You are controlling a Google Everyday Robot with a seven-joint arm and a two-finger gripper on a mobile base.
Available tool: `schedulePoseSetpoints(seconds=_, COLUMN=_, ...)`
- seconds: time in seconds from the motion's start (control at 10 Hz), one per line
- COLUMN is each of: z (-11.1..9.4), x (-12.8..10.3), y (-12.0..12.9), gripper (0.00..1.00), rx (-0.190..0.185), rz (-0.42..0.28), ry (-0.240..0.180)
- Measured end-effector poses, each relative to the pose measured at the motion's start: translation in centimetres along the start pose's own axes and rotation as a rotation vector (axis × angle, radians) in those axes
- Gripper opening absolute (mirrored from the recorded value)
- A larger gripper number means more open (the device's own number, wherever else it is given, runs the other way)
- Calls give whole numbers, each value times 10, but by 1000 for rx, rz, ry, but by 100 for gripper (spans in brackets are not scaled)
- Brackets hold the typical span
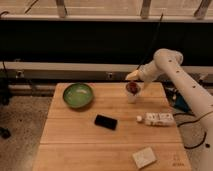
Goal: Place the pepper in the ceramic cup
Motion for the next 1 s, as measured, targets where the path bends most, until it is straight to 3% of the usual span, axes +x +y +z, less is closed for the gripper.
schedulePoseSetpoints(seconds=0.5, z=-22, x=21, y=7, gripper=69, rx=1, rz=6, ry=65)
schedulePoseSetpoints(seconds=0.8, z=-57, x=36, y=0, gripper=69, rx=9, rz=-5, ry=103)
schedulePoseSetpoints(seconds=1.0, z=-73, x=40, y=-3, gripper=74, rx=10, rz=-10, ry=96)
